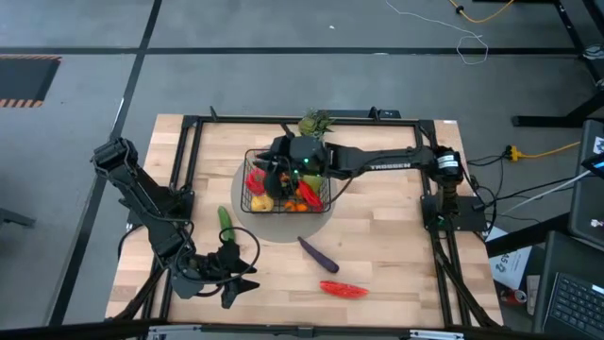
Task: Build produce basket
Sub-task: Put the red bell pepper into the black wire basket, then put the green cucumber into the black wire basket
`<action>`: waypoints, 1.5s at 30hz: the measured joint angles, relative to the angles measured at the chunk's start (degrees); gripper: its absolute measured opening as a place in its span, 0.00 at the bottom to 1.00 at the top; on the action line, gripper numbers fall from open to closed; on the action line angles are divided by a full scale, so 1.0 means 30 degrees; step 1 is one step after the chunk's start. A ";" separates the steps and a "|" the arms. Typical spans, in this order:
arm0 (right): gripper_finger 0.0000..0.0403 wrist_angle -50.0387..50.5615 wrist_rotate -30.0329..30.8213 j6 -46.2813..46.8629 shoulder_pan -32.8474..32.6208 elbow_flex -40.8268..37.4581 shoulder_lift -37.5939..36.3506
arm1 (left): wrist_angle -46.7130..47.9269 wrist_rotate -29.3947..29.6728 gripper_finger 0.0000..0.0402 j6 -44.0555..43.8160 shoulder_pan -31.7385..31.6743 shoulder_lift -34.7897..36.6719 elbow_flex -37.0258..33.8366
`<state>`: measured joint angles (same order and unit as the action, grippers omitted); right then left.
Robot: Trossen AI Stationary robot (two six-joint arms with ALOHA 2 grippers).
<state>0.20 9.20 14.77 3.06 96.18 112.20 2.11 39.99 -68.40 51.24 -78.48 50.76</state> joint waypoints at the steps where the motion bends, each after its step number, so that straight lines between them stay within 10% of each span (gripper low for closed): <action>1: 0.32 0.0009 0.0005 -0.0003 0.0045 0.0000 0.0007 | 0.0000 0.0000 0.60 0.0000 0.0000 0.0000 0.0000; 8: 0.51 0.0117 -0.0654 0.3024 -0.0034 0.0000 -0.0307 | 0.0007 0.0003 0.60 0.0007 0.0000 0.0000 0.0000; 23: 0.51 0.5609 -1.4709 1.0003 -0.1024 0.0029 -0.0474 | 0.0292 0.0000 0.60 0.0041 0.0000 0.0000 0.0000; 35: 0.51 2.3771 -1.4564 0.8937 -0.4517 0.0022 -0.0466 | 0.0743 -0.0148 0.60 -0.0029 0.0051 0.0000 0.0000; 45: 0.51 2.9654 -0.9808 1.2730 -0.9744 0.0000 -0.0466 | 0.0747 -0.0160 0.60 -0.0124 0.0051 0.0000 0.0000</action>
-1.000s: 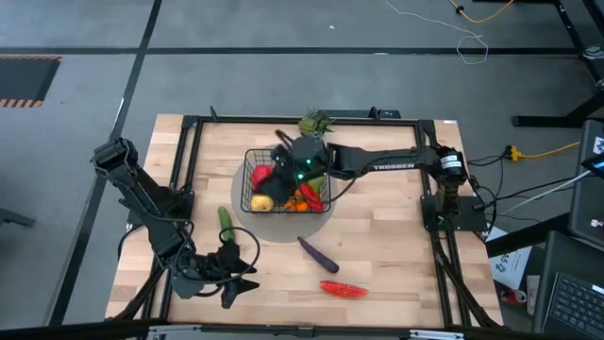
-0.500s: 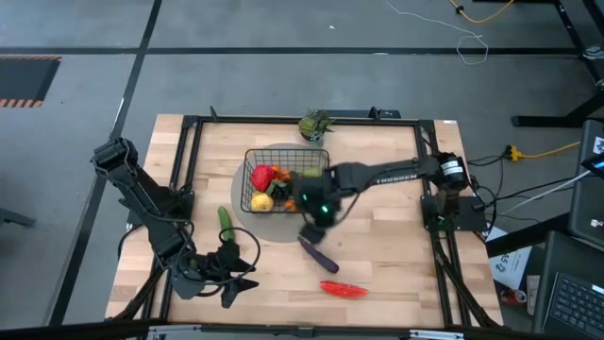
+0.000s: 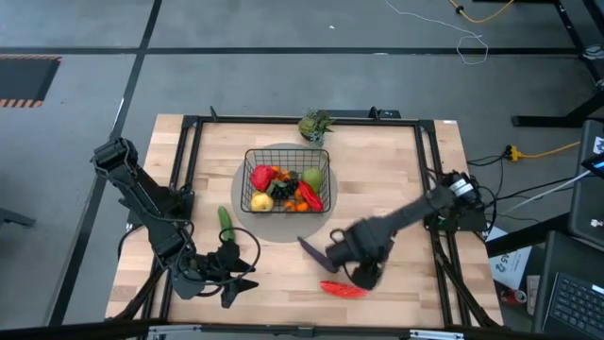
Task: Build produce basket
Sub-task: Put the green cucumber into the black wire basket
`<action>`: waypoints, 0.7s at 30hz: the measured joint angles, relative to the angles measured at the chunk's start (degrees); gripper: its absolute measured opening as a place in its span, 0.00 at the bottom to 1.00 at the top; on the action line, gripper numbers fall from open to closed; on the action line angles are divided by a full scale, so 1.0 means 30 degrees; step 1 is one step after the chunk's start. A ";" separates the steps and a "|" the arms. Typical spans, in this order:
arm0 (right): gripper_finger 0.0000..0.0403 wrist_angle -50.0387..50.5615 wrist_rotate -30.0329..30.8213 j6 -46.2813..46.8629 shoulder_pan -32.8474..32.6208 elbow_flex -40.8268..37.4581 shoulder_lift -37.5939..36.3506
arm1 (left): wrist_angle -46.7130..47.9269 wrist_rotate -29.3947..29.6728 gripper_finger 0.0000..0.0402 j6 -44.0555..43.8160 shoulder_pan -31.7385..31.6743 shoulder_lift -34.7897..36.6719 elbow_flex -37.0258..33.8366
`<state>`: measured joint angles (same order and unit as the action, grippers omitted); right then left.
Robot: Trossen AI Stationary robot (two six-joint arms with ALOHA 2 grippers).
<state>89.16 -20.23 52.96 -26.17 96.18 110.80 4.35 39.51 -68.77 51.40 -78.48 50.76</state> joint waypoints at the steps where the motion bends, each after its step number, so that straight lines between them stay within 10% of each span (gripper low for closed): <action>1: 0.51 -0.0219 0.0566 0.0412 -0.0562 0.0000 0.0000 | -0.0003 0.0000 0.60 -0.0004 0.0000 0.0000 0.0000; 9: 0.51 -0.2140 0.3769 0.3374 -0.4811 0.0000 0.0058 | -0.0015 0.0006 0.60 -0.0022 0.0000 0.0000 0.0000; 21: 0.51 -1.2102 1.5050 0.7710 -0.8901 0.0000 0.0058 | -0.0173 -0.1460 0.60 -0.1119 0.0000 0.0000 0.0000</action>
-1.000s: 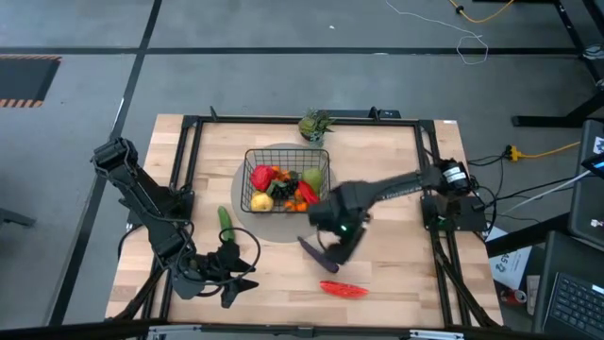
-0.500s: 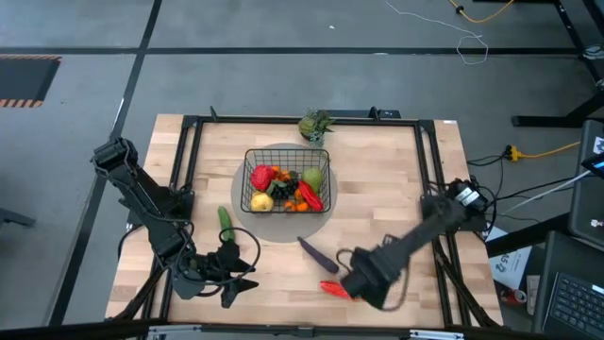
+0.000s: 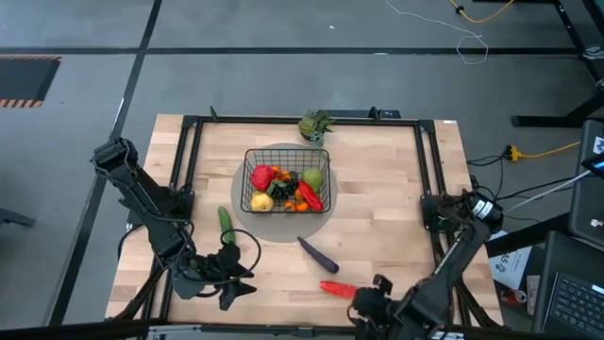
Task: Build produce basket
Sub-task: Put the green cucumber into the black wire basket
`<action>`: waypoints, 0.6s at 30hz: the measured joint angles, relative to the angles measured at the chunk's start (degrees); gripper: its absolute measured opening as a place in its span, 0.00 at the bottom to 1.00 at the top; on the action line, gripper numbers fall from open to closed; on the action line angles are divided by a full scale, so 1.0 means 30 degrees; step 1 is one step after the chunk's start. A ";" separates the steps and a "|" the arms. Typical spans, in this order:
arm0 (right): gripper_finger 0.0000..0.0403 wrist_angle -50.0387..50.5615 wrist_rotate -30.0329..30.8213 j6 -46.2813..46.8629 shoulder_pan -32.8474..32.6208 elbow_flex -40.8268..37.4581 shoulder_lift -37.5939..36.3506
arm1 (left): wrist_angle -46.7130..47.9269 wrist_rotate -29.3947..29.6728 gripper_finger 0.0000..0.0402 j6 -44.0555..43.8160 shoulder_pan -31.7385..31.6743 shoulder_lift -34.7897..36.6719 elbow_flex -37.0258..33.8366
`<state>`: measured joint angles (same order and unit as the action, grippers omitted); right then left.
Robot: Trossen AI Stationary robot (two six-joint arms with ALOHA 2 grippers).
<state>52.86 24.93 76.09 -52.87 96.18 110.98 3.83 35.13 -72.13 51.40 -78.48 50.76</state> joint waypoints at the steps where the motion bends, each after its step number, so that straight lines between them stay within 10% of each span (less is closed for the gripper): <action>1: 0.51 -0.0739 0.1205 0.0048 -0.0157 0.0000 0.0000 | 0.0104 -0.0475 0.60 -0.0292 0.0000 0.0000 0.0000; 12: 0.51 -0.3823 0.4724 -0.0036 -0.0176 0.0000 0.0000 | 1.1619 -0.8463 0.60 -1.2738 0.0558 0.0000 0.0007; 18: 0.51 -0.3807 0.4707 -0.1072 0.0229 0.0000 0.0000 | 1.7778 -0.5058 0.60 -1.9098 0.0925 0.0000 0.0007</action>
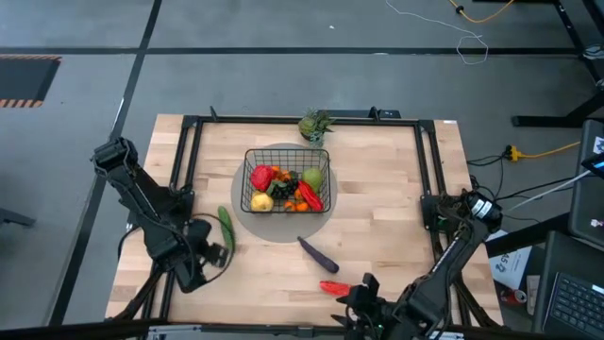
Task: Build produce basket
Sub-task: Put the green cucumber into the black wire basket
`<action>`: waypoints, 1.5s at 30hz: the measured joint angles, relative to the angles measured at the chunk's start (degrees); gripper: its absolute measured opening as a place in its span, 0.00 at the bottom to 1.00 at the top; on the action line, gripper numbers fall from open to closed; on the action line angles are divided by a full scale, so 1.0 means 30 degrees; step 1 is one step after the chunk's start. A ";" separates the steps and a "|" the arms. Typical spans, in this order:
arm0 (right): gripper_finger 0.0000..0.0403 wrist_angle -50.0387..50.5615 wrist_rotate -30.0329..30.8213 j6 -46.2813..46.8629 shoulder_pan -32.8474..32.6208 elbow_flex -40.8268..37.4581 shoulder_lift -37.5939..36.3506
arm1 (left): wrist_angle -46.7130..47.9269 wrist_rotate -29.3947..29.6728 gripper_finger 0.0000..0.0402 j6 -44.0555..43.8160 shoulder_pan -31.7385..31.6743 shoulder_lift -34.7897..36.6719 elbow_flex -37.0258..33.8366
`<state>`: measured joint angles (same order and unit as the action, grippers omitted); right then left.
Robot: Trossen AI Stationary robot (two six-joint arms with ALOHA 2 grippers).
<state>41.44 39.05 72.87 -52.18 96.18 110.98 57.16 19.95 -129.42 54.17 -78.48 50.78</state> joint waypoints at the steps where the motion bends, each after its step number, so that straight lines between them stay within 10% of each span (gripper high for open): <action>1: 0.51 0.0005 -0.0001 -0.0171 0.0075 0.0000 0.0000 | 0.0762 0.0948 0.60 -0.0630 -0.0048 0.0000 0.0000; 45: 0.51 0.0282 -0.0073 -0.0965 0.0640 0.0007 0.0000 | -0.1595 -0.0411 0.60 -0.0168 -0.4896 -0.4408 -0.0015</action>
<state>42.28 38.83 69.97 -50.26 96.20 110.98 52.38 18.72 -129.93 39.48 -91.70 50.74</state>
